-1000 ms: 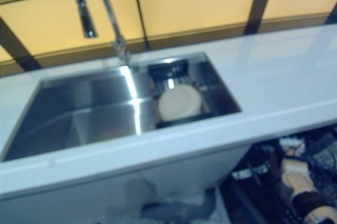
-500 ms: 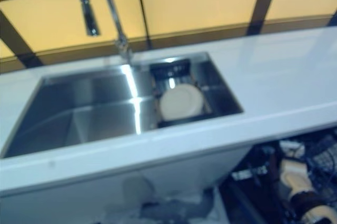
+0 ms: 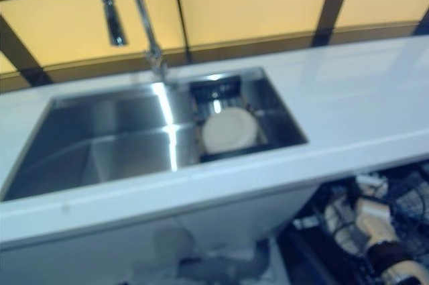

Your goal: Take plates into dishwasher

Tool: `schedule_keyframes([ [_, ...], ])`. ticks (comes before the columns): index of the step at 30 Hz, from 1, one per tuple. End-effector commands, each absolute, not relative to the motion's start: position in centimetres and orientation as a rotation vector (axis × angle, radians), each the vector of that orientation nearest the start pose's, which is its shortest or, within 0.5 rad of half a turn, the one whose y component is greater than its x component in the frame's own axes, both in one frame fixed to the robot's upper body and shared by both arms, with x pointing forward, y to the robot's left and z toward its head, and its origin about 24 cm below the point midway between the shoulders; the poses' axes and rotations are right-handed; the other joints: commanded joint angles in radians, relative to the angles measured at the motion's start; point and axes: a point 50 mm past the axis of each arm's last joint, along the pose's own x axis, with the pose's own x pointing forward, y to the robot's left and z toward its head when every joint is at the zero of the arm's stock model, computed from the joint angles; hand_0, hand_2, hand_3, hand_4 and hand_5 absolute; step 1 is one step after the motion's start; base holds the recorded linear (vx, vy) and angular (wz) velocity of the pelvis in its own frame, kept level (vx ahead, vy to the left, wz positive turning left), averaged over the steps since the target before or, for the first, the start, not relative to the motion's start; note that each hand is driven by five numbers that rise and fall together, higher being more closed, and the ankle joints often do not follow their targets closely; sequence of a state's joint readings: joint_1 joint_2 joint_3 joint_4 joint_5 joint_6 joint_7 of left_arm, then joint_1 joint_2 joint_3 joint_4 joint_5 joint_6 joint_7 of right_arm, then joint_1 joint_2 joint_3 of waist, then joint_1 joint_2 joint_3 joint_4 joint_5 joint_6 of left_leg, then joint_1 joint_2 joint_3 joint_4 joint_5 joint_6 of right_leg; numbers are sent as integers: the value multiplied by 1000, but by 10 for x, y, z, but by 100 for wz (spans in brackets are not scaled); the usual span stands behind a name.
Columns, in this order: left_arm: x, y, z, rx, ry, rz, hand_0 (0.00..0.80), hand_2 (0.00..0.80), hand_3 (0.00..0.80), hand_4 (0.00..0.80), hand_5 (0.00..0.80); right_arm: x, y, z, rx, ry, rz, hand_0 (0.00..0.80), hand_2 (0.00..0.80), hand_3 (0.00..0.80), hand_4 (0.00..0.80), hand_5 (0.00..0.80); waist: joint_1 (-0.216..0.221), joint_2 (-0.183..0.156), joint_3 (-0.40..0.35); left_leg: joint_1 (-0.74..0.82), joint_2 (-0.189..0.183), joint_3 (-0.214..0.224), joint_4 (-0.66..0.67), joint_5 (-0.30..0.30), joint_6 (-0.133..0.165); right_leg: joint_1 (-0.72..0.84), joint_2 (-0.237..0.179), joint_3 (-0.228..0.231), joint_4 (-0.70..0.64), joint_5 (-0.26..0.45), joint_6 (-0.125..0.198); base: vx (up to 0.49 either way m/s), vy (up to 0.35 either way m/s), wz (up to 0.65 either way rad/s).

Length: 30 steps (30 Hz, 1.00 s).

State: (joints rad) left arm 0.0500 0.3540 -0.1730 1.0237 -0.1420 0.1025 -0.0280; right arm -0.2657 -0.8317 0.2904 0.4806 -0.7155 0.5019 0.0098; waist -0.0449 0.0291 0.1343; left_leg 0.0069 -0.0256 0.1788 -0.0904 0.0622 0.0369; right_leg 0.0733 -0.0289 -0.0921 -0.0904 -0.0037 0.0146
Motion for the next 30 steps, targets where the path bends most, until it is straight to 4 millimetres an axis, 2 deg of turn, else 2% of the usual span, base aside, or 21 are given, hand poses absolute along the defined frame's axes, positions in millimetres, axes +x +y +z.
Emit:
schedule_keyframes([
  [1,109,274,-140,276,1180,138,0,0,0,0,0,275,-366,101,-1676,651,-378,0,0,0,0,0,2,-17,-24,80,30,-47,3,-156,5,-20,-23,6,3,0,73,0,0,0],
  [9,104,277,-141,253,1181,176,0,0,0,0,0,261,-382,127,-1647,672,-436,0,0,0,0,0,-27,-41,-26,88,36,-22,3,-159,7,-20,-15,32,3,5,73,10,14,-9],
  [21,107,283,-139,248,1174,215,0,0,0,0,0,208,-447,148,-1576,939,-674,0,0,0,0,0,-52,-77,-33,94,46,-3,3,-161,8,-17,-3,54,3,15,73,3,4,-6],
  [22,109,284,-138,250,1169,220,0,0,0,0,0,200,-457,155,-1575,963,-729,0,0,0,0,0,-51,-82,-33,94,47,-5,3,-161,7,-17,-1,53,3,17,73,-5,-8,-4],
  [24,111,285,-137,253,1166,221,0,0,0,0,0,195,-464,163,-1563,973,-771,0,0,0,0,0,-49,-85,-32,94,47,-8,3,-160,7,-15,0,53,3,18,73,0,0,0],
  [26,114,288,-135,260,1164,225,0,0,0,0,0,188,-476,183,-1542,950,-877,0,0,0,0,0,-42,-92,-30,93,48,-17,3,-157,6,-13,2,51,3,21,73,0,0,0],
  [27,114,289,-134,260,1164,226,0,0,0,0,0,187,-477,188,-1542,949,-894,0,0,0,0,0,-41,-93,-30,93,47,-20,3,-156,6,-13,3,51,3,21,73,0,0,0],
  [29,114,291,-134,265,1166,225,0,0,0,0,0,186,-482,212,-1531,870,-972,0,0,0,0,0,-35,-96,-29,93,46,-28,3,-154,5,-11,4,48,3,21,72,0,0,0],
  [30,114,291,-134,264,1166,226,0,0,0,0,0,186,-482,214,-1532,865,-976,0,0,0,0,0,-35,-96,-29,93,46,-29,3,-154,5,-11,4,48,3,21,72,0,0,0],
])
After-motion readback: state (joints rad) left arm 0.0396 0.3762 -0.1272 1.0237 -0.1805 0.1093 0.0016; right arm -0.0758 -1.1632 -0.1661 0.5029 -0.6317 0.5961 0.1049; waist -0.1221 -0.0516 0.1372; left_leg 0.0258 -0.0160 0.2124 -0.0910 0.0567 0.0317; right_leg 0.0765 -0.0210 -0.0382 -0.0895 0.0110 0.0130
